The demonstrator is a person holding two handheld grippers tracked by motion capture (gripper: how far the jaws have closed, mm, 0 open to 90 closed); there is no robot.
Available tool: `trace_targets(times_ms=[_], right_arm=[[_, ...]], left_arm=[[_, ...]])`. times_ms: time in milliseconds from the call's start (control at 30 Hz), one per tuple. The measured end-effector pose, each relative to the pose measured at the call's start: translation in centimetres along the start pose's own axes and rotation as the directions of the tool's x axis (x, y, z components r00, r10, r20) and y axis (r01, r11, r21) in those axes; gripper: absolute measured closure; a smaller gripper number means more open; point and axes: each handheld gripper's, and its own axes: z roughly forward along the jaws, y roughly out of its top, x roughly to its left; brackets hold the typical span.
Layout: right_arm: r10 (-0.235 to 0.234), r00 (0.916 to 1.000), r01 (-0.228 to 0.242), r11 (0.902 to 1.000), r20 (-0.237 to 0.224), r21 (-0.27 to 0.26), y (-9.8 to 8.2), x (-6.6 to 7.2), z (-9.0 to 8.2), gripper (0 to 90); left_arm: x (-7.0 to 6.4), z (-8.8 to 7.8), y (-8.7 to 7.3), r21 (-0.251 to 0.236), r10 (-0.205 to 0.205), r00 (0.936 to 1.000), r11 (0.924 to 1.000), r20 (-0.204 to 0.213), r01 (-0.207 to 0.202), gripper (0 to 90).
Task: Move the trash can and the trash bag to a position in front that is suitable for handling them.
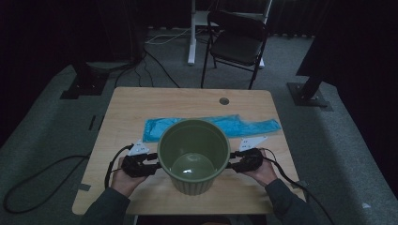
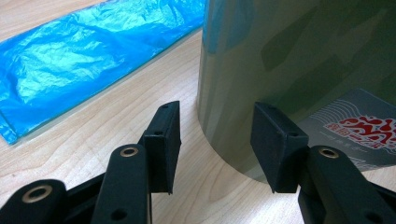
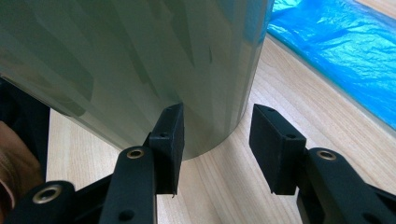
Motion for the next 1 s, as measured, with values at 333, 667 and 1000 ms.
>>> trace_targets(times_ms=[333,667,1000], right_arm=[[0.021,0.9998,-0.021,0.9998,-0.001,-0.003,0.7,-0.9,0.7,56.6],[0.036,0.9991,-0.036,0.9993,0.021,-0.008,2.6,-2.0,2.8,57.6],[0.047,0.9824,-0.046,0.9989,0.181,-0.011,4.2,-5.5,2.3,56.6]], left_arm=[[1.0,0.9,1.2,0.003,-0.010,0.9963,0.9999,-0.085,0.011,58.0],[3.9,1.7,2.3,-0.003,-0.058,0.9789,0.9983,-0.196,0.059,59.9],[5.8,3.1,2.3,0.022,-0.098,0.9757,0.9943,-0.196,0.105,53.8]])
